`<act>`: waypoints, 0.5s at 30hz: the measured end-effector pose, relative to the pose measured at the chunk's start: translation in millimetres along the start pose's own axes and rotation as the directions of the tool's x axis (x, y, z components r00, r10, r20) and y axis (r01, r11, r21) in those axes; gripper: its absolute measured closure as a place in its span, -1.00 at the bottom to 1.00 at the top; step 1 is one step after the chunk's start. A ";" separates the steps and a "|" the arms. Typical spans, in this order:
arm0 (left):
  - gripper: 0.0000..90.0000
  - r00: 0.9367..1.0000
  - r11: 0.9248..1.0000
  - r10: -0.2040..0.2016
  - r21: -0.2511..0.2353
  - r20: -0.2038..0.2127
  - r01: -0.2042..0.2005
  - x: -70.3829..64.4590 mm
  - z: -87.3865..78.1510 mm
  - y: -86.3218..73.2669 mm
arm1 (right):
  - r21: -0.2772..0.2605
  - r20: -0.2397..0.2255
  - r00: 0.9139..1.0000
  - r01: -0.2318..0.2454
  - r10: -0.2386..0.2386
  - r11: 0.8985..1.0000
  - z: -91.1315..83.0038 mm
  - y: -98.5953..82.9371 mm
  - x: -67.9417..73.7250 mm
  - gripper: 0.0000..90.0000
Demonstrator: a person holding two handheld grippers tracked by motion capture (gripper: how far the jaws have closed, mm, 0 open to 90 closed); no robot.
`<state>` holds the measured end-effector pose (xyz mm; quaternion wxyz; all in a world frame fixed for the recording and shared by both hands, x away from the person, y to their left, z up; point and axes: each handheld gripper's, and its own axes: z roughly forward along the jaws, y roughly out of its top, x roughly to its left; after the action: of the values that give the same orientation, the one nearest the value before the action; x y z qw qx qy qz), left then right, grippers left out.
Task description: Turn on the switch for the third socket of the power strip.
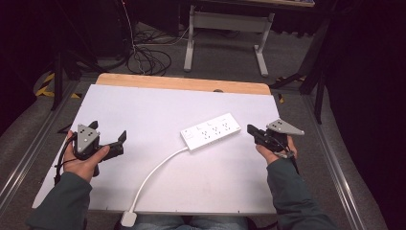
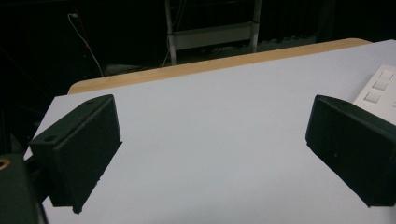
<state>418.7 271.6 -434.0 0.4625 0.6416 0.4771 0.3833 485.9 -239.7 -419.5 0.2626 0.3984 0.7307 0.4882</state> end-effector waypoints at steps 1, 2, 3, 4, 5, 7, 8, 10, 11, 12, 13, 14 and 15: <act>-0.91 1.000 1.000 0.000 0.001 0.001 0.000 0.0 -0.3 0.0 | -0.003 0.001 1.000 -0.005 0.005 1.000 -1.0 -0.2 0.6 1.00; -0.91 1.000 1.000 0.000 0.001 0.001 0.000 0.1 -0.6 -0.1 | -0.006 -0.003 1.000 -0.003 0.003 1.000 -1.8 -0.6 0.8 1.00; -0.91 1.000 1.000 0.003 0.001 0.001 -0.003 0.3 -0.8 -0.1 | -0.007 -0.005 1.000 -0.002 0.002 1.000 -2.6 -1.0 1.0 1.00; -0.92 1.000 1.000 0.000 0.000 -0.005 0.000 0.2 -1.1 -0.2 | -0.008 -0.005 1.000 0.000 0.000 1.000 -3.5 -1.4 1.4 1.00; -0.91 1.000 1.000 0.001 0.001 -0.002 -0.001 0.5 -1.3 -0.3 | -0.009 -0.005 1.000 0.001 -0.001 1.000 -4.1 -1.8 1.8 1.00; -0.91 1.000 1.000 -0.002 0.003 -0.003 0.002 0.5 -1.8 -0.4 | -0.013 -0.011 1.000 0.009 -0.009 1.000 -5.2 -2.8 2.7 0.99; -0.92 1.000 1.000 -0.001 0.001 -0.001 0.001 0.5 -1.7 -0.5 | -0.017 -0.016 1.000 0.014 -0.014 1.000 -5.5 -3.0 3.1 0.99; -0.91 1.000 1.000 -0.003 0.003 -0.002 0.003 0.2 -1.6 -0.7 | -0.020 -0.018 1.000 0.017 -0.017 1.000 -6.2 -3.2 3.8 0.98; -0.91 1.000 1.000 0.000 0.005 -0.002 0.000 0.2 -1.8 -0.6 | -0.022 -0.019 1.000 0.016 -0.016 1.000 -6.3 -3.3 4.3 0.97; -0.91 1.000 1.000 0.002 0.005 -0.001 -0.002 0.2 -1.7 -0.6 | -0.023 -0.020 1.000 0.019 -0.019 1.000 -6.2 -3.4 4.4 0.96; -0.92 1.000 1.000 0.002 0.005 0.000 -0.002 0.1 -1.8 -0.6 | -0.024 -0.020 1.000 0.020 -0.021 0.999 -6.3 -3.6 4.6 0.95; -0.92 1.000 1.000 0.002 0.006 0.000 -0.002 0.0 -1.8 -0.7 | -0.025 -0.021 1.000 0.019 -0.020 1.000 -6.6 -3.8 4.7 0.92; -0.91 1.000 1.000 0.001 0.004 0.000 -0.001 0.0 -1.7 -0.9 | -0.026 -0.022 1.000 0.020 -0.020 0.999 -6.9 -3.9 4.8 0.89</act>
<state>416.9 272.0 -434.3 0.4608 0.6429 0.4775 0.3825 476.7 -239.9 -420.4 0.2644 0.3823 0.7312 0.4993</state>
